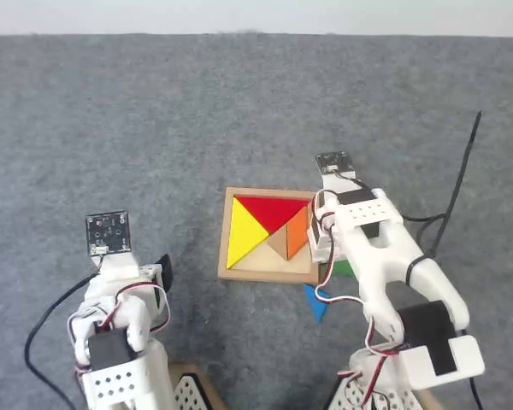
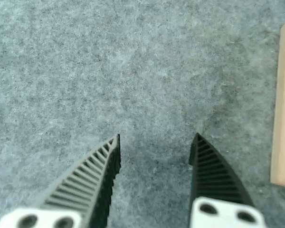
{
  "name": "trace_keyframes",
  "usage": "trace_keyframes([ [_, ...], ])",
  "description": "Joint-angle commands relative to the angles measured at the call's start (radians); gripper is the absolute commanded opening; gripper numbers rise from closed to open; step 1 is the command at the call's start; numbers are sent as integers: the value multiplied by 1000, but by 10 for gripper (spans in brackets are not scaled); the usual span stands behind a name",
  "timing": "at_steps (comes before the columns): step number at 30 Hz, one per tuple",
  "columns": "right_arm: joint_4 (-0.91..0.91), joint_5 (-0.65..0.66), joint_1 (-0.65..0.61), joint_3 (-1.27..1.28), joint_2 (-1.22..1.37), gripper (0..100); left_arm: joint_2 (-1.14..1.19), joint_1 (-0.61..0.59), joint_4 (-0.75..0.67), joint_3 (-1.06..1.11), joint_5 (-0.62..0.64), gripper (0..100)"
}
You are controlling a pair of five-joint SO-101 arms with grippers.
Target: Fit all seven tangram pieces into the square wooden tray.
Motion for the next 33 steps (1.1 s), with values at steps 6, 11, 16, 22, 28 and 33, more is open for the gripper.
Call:
trace_keyframes([
  [6, 114, -5, 67, -80, -134, 122, -18, -5, 5, -10, -5, 234],
  [11, 217, 68, 19, -138, -321, 122, -18, -5, 5, -10, -5, 234],
  [16, 209, 229, -150, -138, -378, 122, -18, -5, 5, -10, -5, 234],
  [22, 125, 480, -300, -143, -294, 122, -18, -5, 5, -10, -5, 234],
  [28, 2, 578, -357, -143, -139, 122, -18, -5, 5, -10, -5, 234],
  [33, -25, 586, -444, -163, -76, 122, -18, -5, 5, -10, -5, 234],
])
